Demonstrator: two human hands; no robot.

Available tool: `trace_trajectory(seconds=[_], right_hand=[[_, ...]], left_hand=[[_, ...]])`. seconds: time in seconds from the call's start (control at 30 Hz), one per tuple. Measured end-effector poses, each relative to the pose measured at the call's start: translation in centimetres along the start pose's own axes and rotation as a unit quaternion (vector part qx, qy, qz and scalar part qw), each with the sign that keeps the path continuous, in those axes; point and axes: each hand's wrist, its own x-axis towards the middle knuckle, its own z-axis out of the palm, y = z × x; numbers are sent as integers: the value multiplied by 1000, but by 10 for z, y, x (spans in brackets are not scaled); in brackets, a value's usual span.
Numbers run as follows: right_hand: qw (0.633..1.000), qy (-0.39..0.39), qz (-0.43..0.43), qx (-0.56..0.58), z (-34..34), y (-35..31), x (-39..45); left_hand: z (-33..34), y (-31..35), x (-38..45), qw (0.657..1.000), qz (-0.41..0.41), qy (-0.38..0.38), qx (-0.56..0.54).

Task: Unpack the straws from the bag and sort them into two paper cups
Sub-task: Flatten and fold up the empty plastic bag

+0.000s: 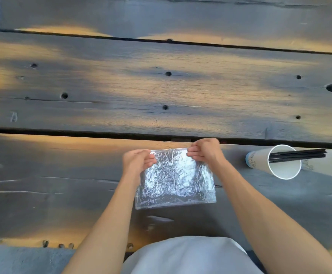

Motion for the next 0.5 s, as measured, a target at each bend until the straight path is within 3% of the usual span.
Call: trace_trajectory(seconds=[0.17, 0.23, 0.3, 0.37, 0.43, 0.5], right_hand=[[998, 61, -12, 13, -43, 6, 5], [997, 75, -35, 0, -49, 8, 6], [992, 101, -58, -53, -51, 14, 5], [968, 157, -75, -182, -53, 26, -3], [934, 190, -90, -289, -51, 43, -17], [926, 167, -101, -322, -39, 58, -30]], left_hand=[[-31, -3, 2, 991, -36, 30, -128], [-33, -2, 0, 990, -29, 57, -129], [-32, -1, -2, 993, 20, 106, -42], [-24, 2, -7, 976, 117, 144, 110], [-4, 7, -15, 938, 224, 115, 239], [20, 9, -18, 899, 297, 47, 317]])
